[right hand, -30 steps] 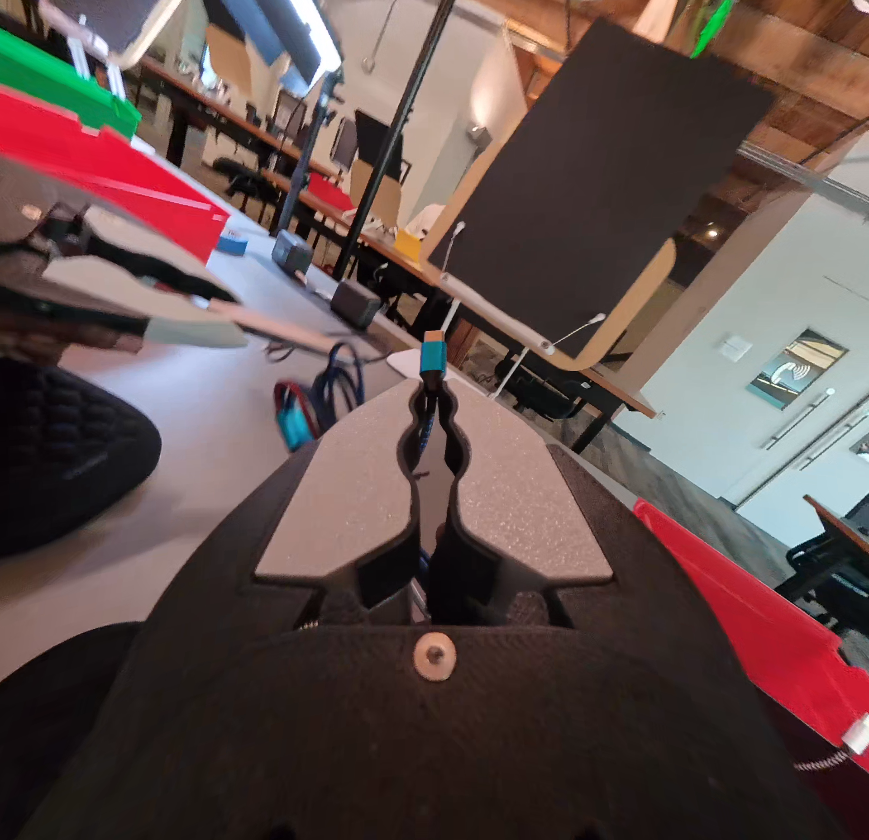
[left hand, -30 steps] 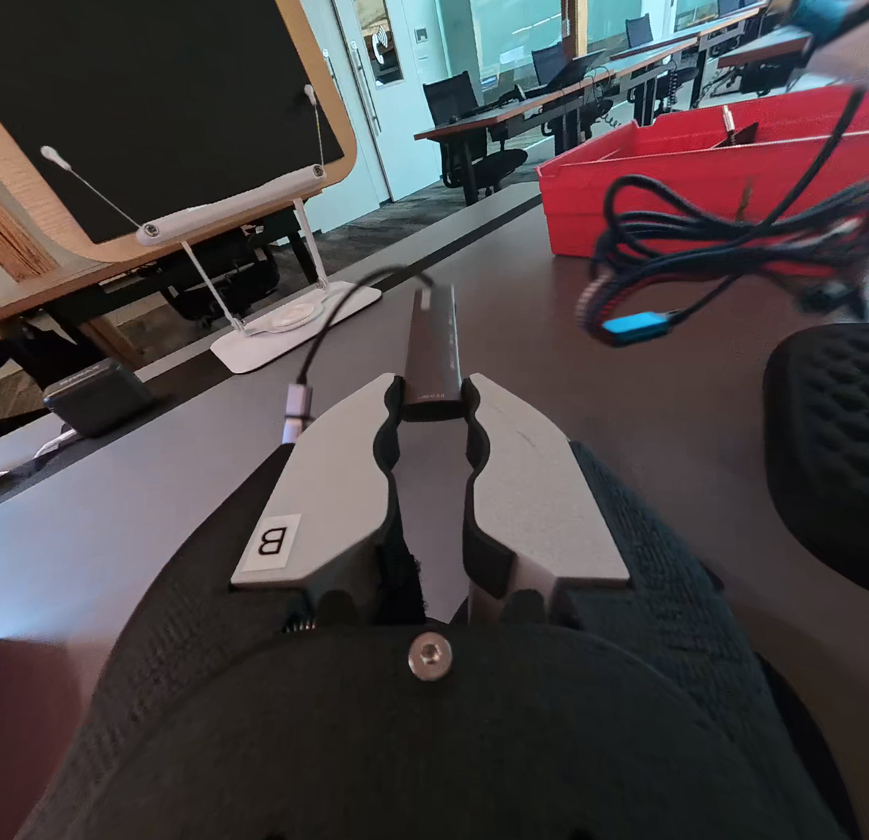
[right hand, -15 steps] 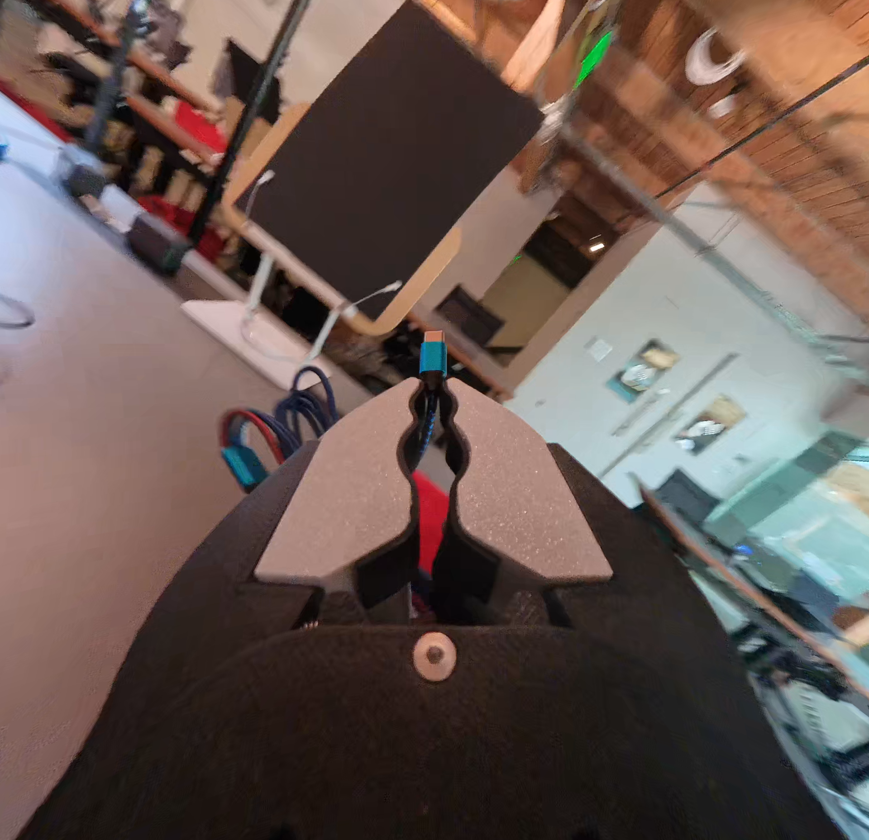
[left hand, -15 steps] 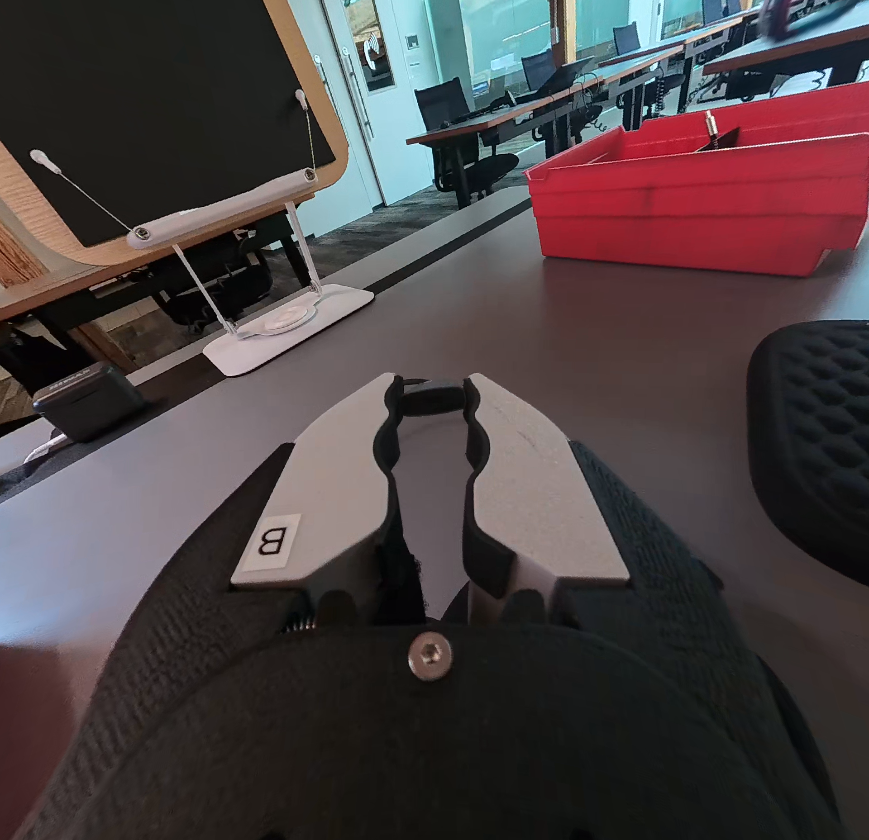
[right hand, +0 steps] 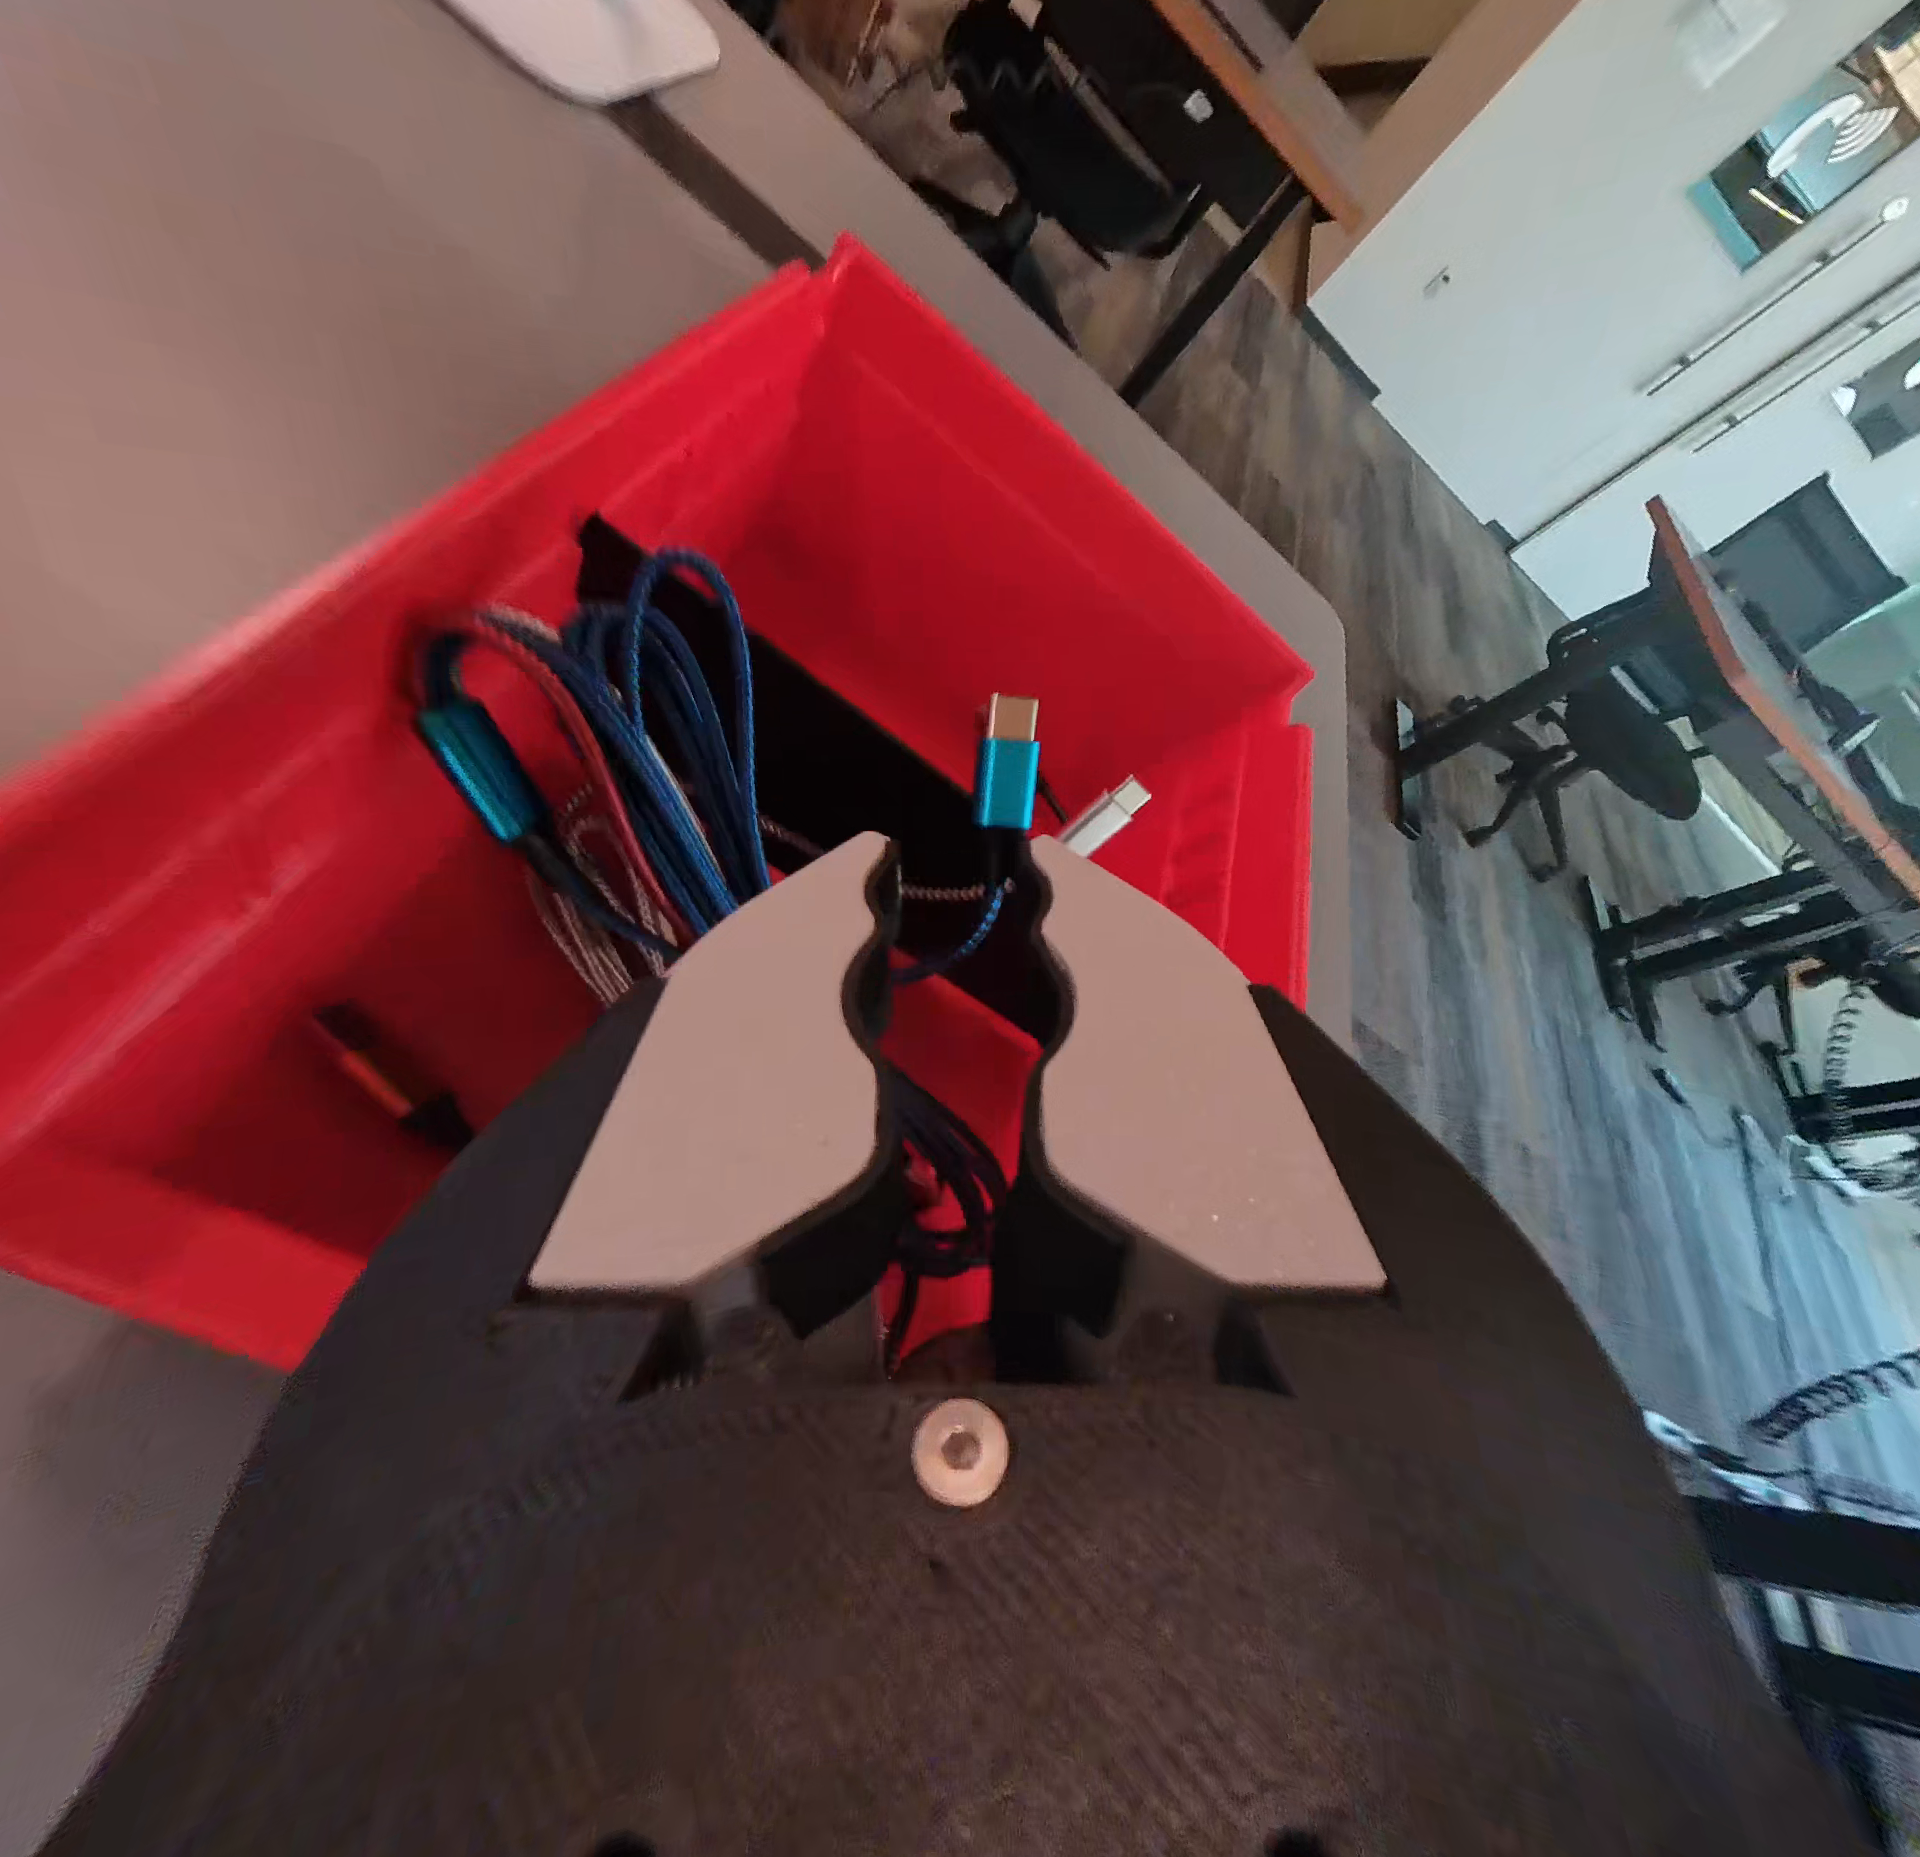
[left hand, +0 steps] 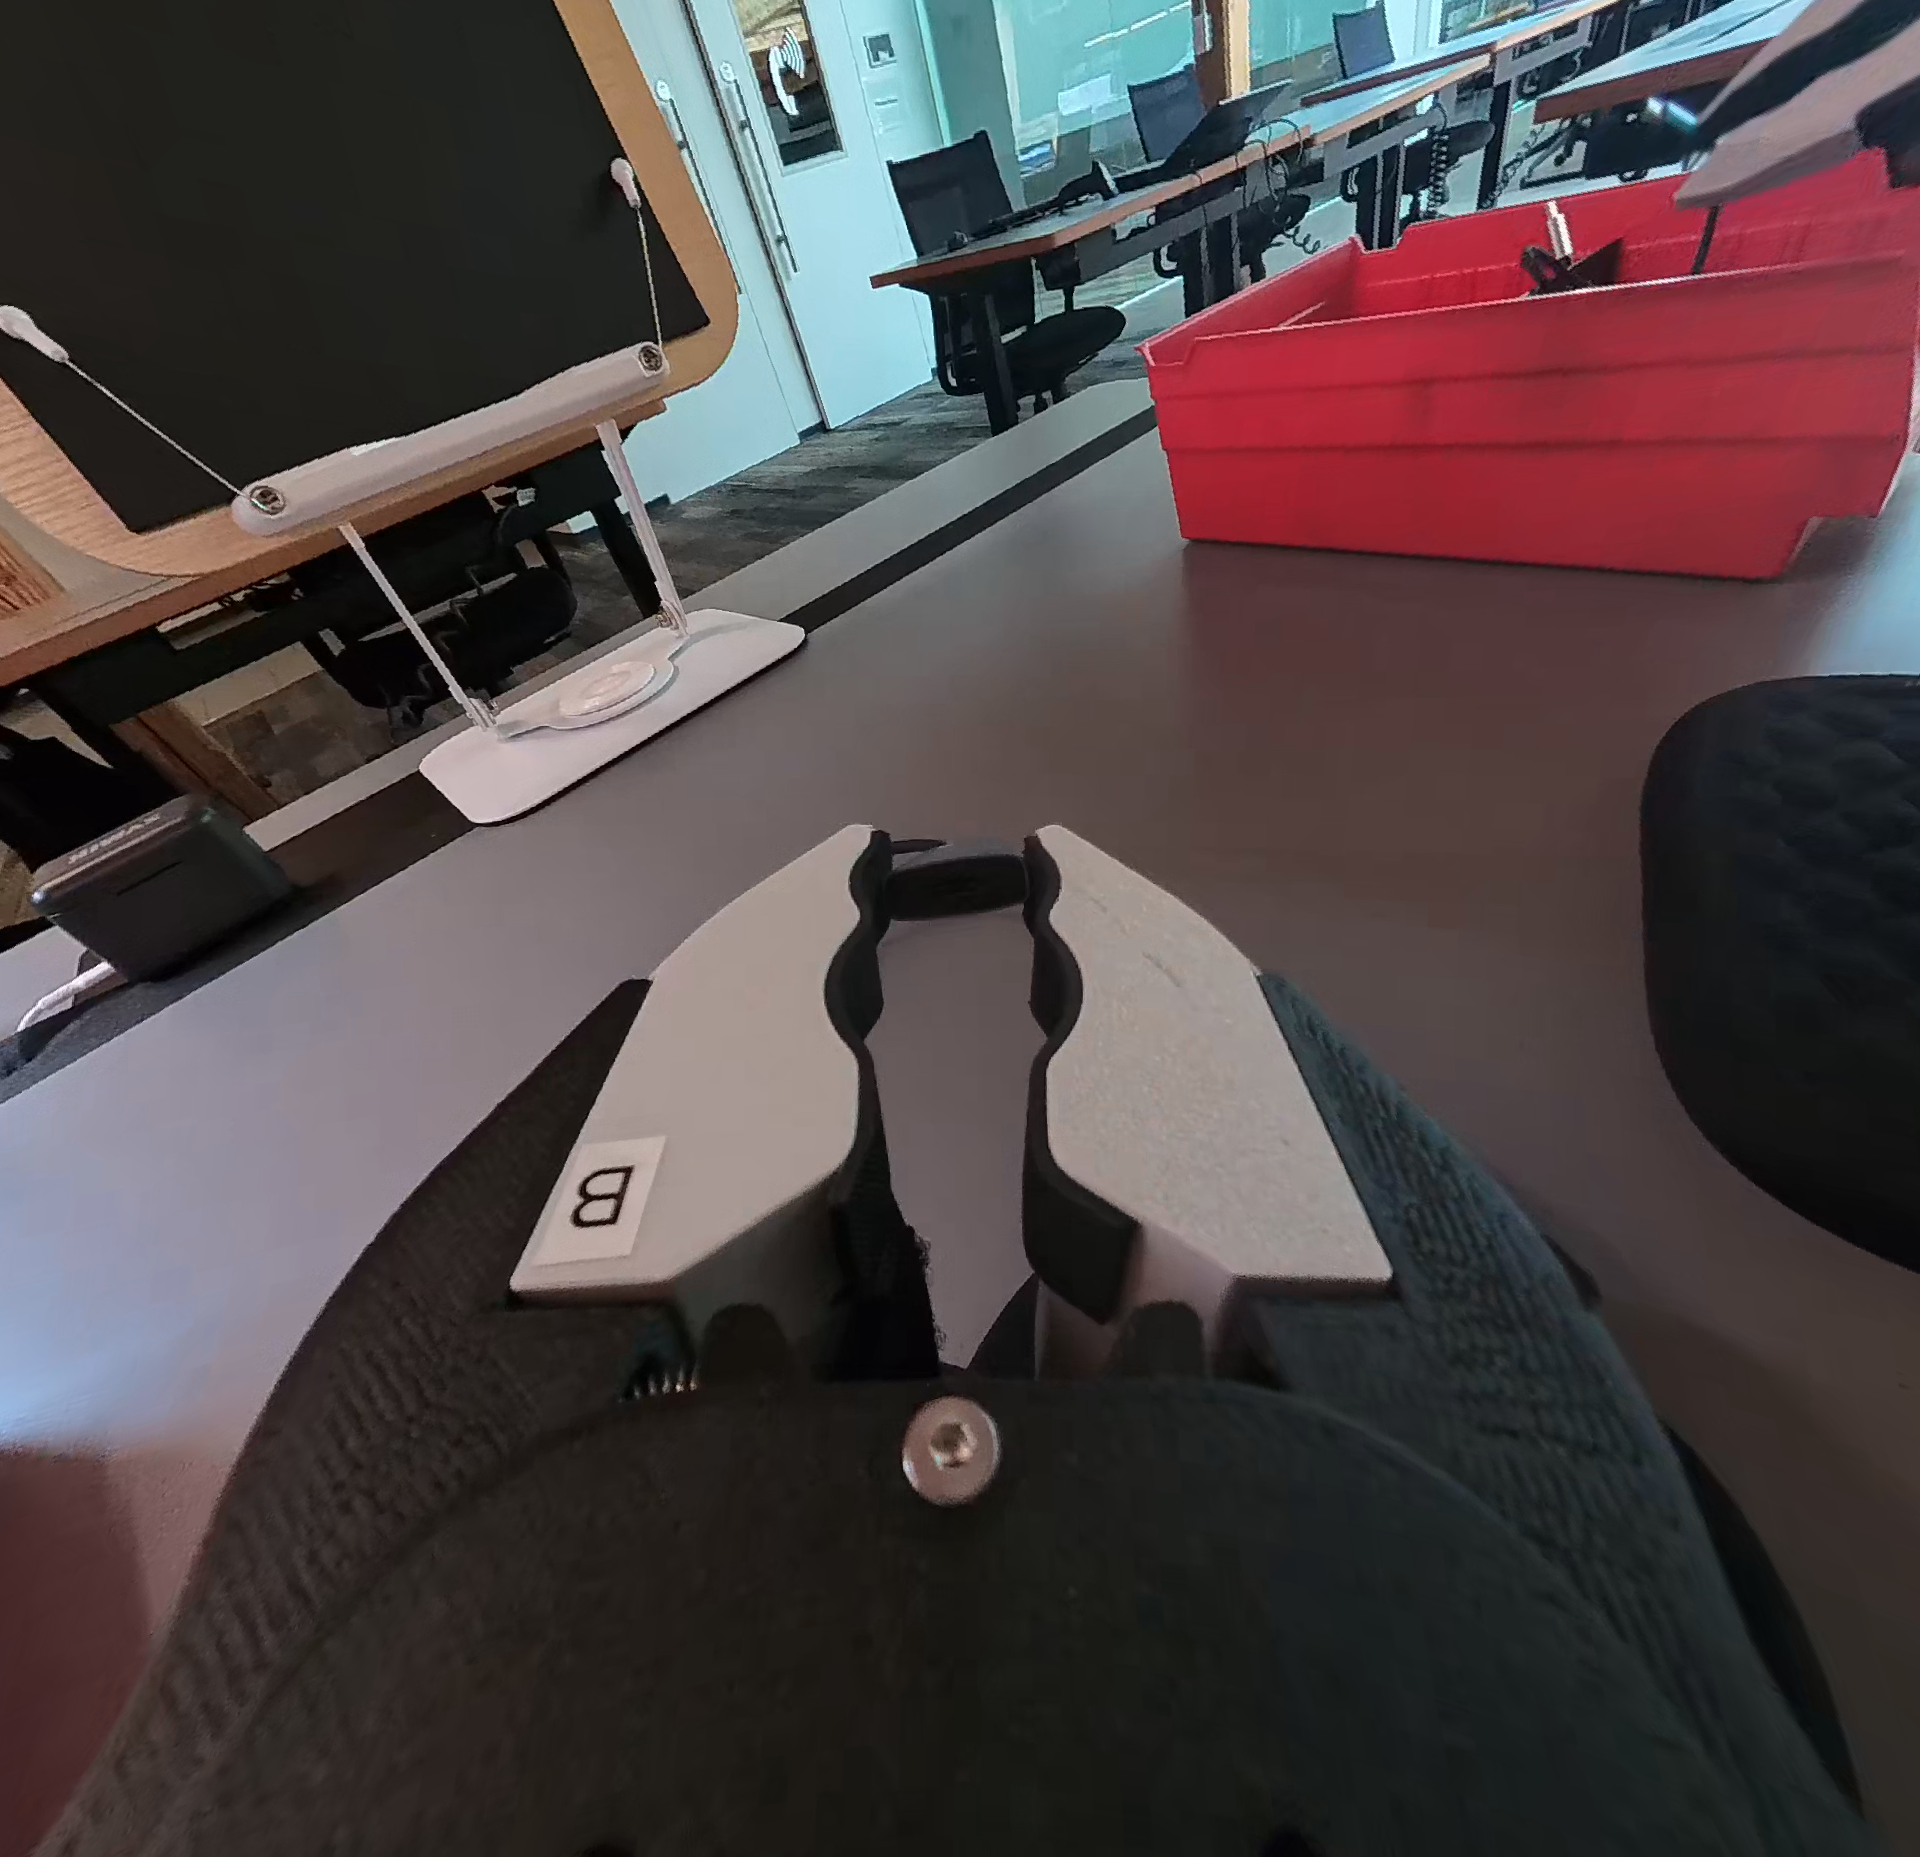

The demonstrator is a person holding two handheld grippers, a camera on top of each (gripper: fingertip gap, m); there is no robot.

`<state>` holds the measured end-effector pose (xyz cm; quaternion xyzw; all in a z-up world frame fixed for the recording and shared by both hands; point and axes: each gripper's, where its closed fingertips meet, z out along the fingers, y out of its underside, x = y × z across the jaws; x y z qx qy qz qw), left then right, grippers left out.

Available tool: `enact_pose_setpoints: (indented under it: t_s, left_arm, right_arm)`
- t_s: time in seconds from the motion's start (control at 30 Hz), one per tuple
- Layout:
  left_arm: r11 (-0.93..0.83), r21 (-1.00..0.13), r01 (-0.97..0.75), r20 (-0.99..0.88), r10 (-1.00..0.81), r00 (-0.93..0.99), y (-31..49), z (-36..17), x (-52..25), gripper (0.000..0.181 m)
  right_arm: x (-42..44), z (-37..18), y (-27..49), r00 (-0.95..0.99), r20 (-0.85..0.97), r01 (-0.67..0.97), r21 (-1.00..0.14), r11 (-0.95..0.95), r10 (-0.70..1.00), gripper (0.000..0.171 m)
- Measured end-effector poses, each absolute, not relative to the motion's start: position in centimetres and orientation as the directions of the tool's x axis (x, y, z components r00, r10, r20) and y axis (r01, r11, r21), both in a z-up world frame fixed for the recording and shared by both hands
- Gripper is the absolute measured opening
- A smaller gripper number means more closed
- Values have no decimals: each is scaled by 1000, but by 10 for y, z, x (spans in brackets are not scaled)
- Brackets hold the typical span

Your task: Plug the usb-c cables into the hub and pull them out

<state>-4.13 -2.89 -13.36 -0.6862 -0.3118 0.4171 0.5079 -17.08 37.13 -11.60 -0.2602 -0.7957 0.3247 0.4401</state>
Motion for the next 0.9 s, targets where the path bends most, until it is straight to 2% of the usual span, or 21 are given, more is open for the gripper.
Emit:
enact_pose_setpoints:
  t_s: [0.1,0.2,0.27,0.37,0.43,0.53,0.6,0.63,0.73,0.8,0.87,0.9]
  left_arm:
    - [-294,-956,5,-258,846,467,-27,-134,-41,25]
    - [-294,-956,2,-258,841,476,-26,-134,-40,25]
    - [-286,-958,-3,-252,837,485,-25,-134,-39,25]
    - [-269,-963,-5,-234,830,507,-23,-133,-37,25]
    - [-258,-966,-4,-222,823,523,-21,-133,-36,25]
    - [-250,-968,-9,-215,812,543,-18,-132,-34,25]
    - [-246,-969,-17,-214,805,554,-17,-131,-32,25]
    - [-241,-970,-20,-211,803,557,-17,-131,-31,25]
    - [-222,-975,-26,-196,795,574,-16,-129,-29,25]
    - [-203,-979,-36,-184,783,594,-14,-126,-26,25]
    - [-169,-984,-48,-162,772,615,-12,-122,-22,25]
    - [-150,-987,-60,-155,774,614,-13,-118,-21,25]
  right_arm:
    - [-164,-87,357,-397,508,68,-814,577,764,37]
    - [-156,-69,346,-307,582,31,-785,619,753,45]
    - [-148,-68,330,-318,601,31,-766,642,733,47]
    - [-115,-55,251,-479,560,-159,-813,561,676,33]
    - [-77,-56,174,-639,567,-332,-813,478,520,32]
    - [-33,-97,80,-701,686,-513,-675,531,194,33]
    - [-29,-125,46,-657,752,-584,-553,595,54,33]
    - [-25,-137,30,-669,743,-600,-545,585,7,33]
    - [-30,-156,-5,-681,732,-609,-553,569,-17,36]
    - [-46,-157,-14,-585,811,-641,-465,611,2,36]
    - [-47,-152,-19,-519,855,-684,-416,600,2,17]
    - [-47,-148,-20,-498,867,-694,-411,591,18,12]
